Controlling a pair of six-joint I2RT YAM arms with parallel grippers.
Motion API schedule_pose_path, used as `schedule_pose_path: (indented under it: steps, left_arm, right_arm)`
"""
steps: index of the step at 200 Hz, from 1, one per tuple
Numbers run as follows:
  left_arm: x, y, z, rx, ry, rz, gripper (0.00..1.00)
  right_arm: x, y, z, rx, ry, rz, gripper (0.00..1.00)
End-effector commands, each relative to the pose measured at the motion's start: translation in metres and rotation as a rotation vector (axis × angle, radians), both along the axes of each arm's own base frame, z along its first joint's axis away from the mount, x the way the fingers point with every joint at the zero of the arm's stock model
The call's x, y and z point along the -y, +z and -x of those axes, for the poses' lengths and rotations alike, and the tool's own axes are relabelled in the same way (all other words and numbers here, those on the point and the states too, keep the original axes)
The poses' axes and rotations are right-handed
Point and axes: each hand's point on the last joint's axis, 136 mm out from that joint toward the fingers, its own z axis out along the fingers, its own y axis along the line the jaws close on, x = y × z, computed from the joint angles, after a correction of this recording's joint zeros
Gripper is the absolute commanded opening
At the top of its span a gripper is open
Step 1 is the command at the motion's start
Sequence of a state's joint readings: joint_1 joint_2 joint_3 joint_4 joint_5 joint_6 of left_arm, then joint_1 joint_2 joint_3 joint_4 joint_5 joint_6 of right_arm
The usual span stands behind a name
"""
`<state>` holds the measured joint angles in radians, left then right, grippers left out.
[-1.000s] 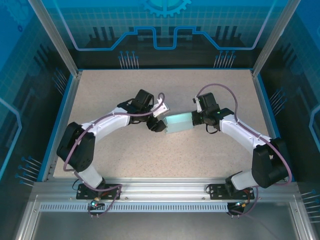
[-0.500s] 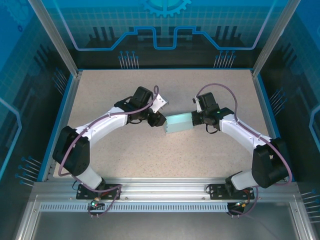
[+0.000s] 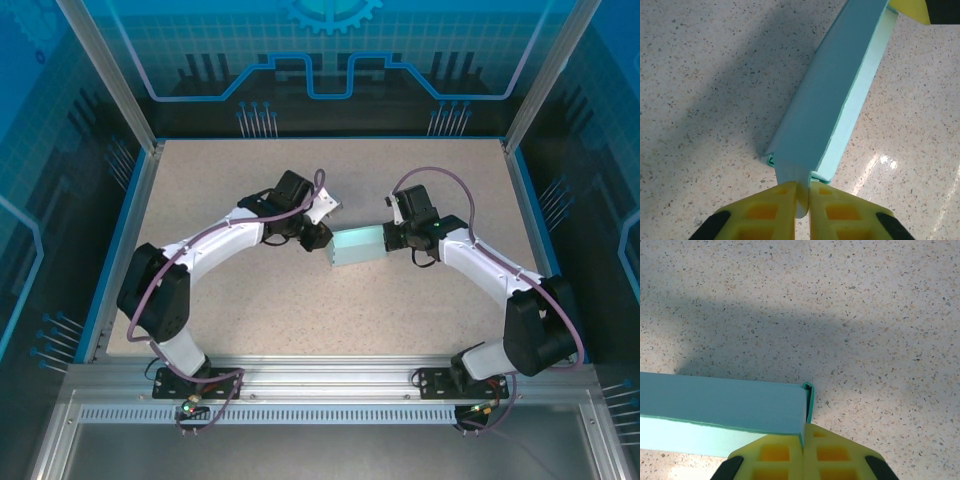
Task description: Fold the paper box
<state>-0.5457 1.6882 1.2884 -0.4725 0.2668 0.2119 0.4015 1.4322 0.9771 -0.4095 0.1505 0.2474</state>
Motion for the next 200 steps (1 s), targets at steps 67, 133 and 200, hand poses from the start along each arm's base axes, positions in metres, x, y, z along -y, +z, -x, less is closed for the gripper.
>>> schedule_pose_path:
  steps: [67,133,200]
  left_arm:
    - [0.001,0.003,-0.011,-0.005,0.242,-0.072,0.0]
    - [0.025,0.008,-0.008,-0.085,0.394,0.043,0.0]
    - [0.027,0.014,-0.015,-0.131,0.55,0.144,0.0]
  right_arm:
    - [-0.007,-0.017,0.028,-0.114,-0.006,-0.006,0.0]
    - [-0.012,-0.017,0.031,-0.116,-0.008,-0.024,0.0]
    - [-0.014,-0.018,0.029,-0.112,0.009,-0.023,0.0]
